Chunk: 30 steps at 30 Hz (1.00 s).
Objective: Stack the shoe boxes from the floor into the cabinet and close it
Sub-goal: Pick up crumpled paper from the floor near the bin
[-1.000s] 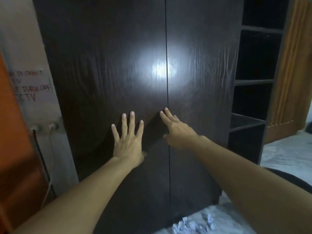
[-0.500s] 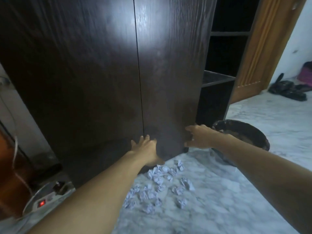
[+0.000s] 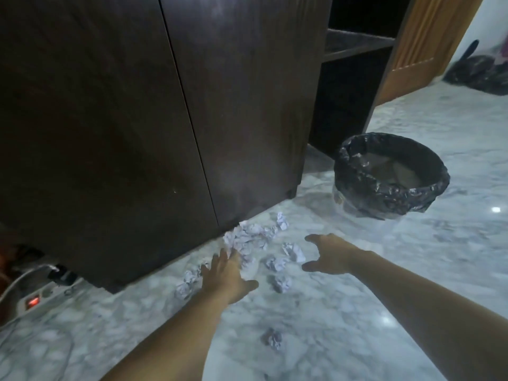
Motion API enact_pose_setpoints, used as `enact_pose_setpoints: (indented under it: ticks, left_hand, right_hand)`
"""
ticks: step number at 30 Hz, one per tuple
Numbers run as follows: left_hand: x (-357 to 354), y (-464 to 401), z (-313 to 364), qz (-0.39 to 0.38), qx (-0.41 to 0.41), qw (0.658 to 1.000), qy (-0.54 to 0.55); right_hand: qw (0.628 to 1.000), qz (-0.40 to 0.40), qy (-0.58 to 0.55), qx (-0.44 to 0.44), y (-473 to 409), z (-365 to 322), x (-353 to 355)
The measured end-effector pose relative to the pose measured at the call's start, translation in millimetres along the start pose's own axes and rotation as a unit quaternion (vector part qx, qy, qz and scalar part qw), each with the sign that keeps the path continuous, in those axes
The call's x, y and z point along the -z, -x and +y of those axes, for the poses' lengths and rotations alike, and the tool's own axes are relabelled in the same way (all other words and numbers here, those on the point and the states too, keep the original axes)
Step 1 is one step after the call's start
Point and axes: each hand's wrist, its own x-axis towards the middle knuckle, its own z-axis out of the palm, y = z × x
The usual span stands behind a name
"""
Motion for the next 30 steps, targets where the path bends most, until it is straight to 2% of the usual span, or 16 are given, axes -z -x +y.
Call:
enact_pose_setpoints:
  ticks: [7, 10, 16, 20, 25, 30]
  left_hand:
    - [-59.8, -1.8, -41.9, 0.115, 0.015, 0.993, 0.022]
    - [-78.2, -4.8, -52.6, 0.115, 0.021, 0.993, 0.022]
    - [-93.6, -22.2, -58.1, 0.131, -0.03, 0.991, -0.009]
    - [-98.7, -45.5, -65.1, 0.152, -0.06, 0.986, 0.025]
    - [-108.1, -67.1, -68.4, 0.135, -0.116, 0.984, -0.007]
    - [-110.0, -76.4, -66.9, 0.107, -0.112, 0.988, -0.019]
  right_hand:
    - [1.0, 0.002, -0.005, 0.017, -30.0, -4.2, -59.1]
    - [1.0, 0.018, -0.016, 0.021, -39.9, -7.0, -85.3]
    - [0.997, 0.057, -0.044, 0.011, -55.8, -3.6, -111.4]
    - [0.995, 0.073, -0.064, 0.01, -69.0, 6.0, -117.8]
    - [0.996, 0.069, -0.052, 0.039, -84.6, 9.2, -124.6]
    - [0.996, 0.044, -0.006, 0.072, -98.4, 4.3, -125.1]
